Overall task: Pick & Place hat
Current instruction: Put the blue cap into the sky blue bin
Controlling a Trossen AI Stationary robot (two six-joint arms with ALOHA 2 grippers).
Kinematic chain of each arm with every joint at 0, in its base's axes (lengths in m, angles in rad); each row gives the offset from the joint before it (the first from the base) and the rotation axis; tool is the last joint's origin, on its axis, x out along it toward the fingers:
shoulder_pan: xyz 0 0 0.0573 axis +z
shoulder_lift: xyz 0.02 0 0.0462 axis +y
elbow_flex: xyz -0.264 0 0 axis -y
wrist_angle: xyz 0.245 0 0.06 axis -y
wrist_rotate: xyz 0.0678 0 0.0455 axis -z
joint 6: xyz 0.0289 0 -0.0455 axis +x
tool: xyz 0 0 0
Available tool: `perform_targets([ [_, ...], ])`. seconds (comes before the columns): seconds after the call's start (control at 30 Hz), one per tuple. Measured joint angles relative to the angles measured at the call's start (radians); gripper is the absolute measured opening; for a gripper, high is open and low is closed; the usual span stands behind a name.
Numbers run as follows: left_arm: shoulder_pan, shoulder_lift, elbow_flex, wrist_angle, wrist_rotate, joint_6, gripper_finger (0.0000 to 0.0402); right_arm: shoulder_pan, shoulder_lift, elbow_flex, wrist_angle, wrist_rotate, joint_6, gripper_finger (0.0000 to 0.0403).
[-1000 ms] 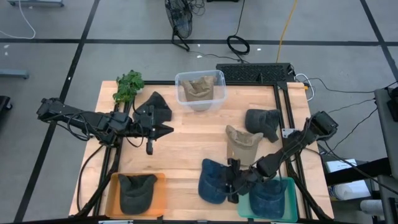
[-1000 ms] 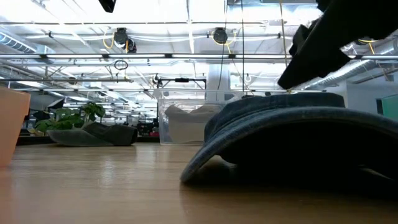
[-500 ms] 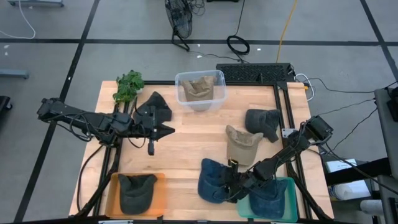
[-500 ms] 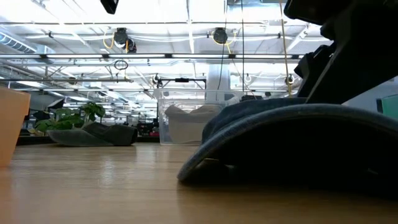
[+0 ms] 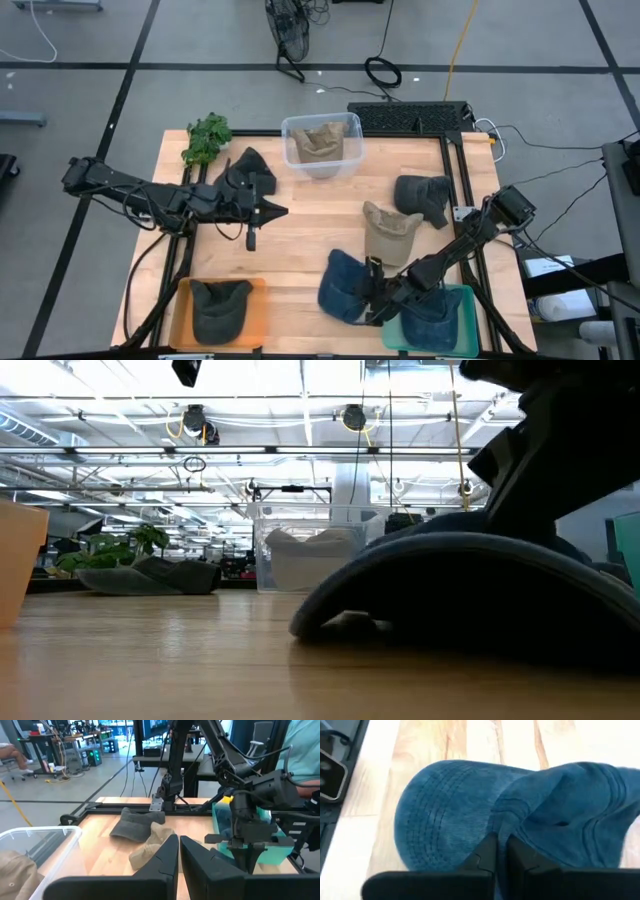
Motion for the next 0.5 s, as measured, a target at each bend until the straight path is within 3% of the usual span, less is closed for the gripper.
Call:
perform_targets([
  [0.5, 0.019, 0.004, 0.0, 0.004, 0.001, 0.006, 0.0026, 0.114, -0.28, 0.055, -0.012, 0.006, -0.302, 0.0001],
])
